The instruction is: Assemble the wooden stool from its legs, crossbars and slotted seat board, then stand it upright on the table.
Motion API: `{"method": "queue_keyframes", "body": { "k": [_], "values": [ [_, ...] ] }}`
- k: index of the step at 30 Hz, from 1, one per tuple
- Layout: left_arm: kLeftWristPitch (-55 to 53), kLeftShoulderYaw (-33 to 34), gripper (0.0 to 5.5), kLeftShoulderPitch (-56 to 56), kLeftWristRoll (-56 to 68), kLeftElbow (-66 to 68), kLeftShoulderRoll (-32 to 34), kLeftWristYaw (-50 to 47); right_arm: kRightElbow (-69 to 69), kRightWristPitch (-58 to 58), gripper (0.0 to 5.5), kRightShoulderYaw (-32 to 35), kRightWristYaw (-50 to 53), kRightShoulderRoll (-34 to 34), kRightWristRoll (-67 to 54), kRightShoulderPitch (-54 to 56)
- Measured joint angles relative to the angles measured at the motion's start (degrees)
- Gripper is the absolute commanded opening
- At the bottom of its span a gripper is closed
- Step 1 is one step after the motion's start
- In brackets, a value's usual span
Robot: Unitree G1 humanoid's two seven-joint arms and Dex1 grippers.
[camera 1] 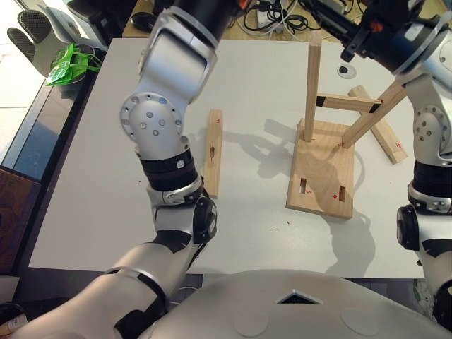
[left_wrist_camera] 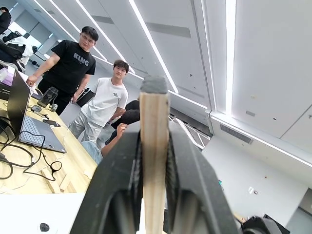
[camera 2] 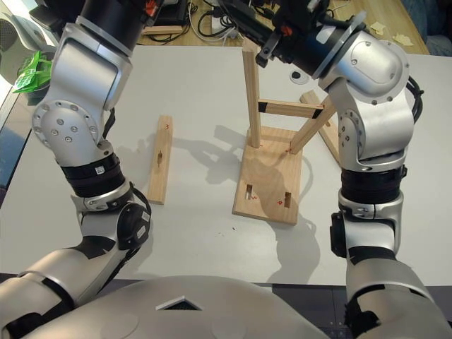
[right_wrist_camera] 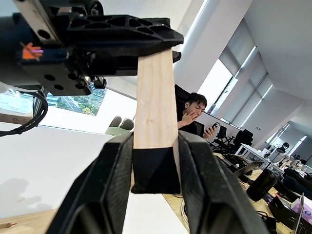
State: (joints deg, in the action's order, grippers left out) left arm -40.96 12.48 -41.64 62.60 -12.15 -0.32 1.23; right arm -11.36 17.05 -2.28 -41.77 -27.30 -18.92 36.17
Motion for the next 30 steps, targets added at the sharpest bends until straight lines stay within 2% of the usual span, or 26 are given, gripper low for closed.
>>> {"method": "queue_keyframes", "body": {
  "k": [5, 10, 11, 16, 20, 22, 26, 28, 30],
  "values": [
    [-2.5, -0.9, 0.40, 0.9, 1.0, -0.7, 4.0, 2.1, 0.6, 0.0, 1.30, -0.1, -2.0, -0.7, 0.2, -0.1],
    [-3.1, -1.0, 0.40, 1.3, 1.6, -0.7, 5.2, 3.1, 0.9, -0.1, 1.30, -0.1, -2.7, -0.7, 0.2, -0.1],
    [-3.1, -1.0, 0.40, 1.3, 1.6, -0.6, 5.2, 3.1, 0.9, -0.1, 1.59, -0.1, -2.7, -0.7, 0.3, -0.1],
    [-2.4, -0.9, 0.40, 1.3, 1.5, 0.5, 3.6, 0.5, 1.0, -0.1, 2.38, 0.0, -1.7, -0.6, 1.4, 0.1],
    [1.9, 2.6, 0.40, 0.8, -0.2, 2.4, 2.7, -3.6, 0.9, 0.6, 2.93, 0.4, -2.6, -2.8, 1.4, -0.2],
    [3.8, 4.8, 0.40, -0.2, -0.3, 2.8, 3.0, -5.4, 1.0, 1.6, 3.37, 1.5, -3.8, -4.6, 0.8, -1.0],
    [4.0, 7.4, 0.40, -0.4, -0.7, 2.4, 6.0, -8.4, 2.5, 3.8, 4.12, 7.8, -4.5, -7.7, -2.1, -4.4],
    [2.3, 7.9, 0.40, 1.6, -0.7, -0.7, 8.3, -10.2, 5.5, 3.7, 4.36, 13.2, 1.7, -6.0, -3.4, -4.4],
    [-1.0, 7.6, 0.40, 7.6, -0.7, -5.9, 11.3, -11.6, 10.2, 1.9, 4.37, 22.1, 13.7, -2.3, -4.5, -2.4]
  ]
}}
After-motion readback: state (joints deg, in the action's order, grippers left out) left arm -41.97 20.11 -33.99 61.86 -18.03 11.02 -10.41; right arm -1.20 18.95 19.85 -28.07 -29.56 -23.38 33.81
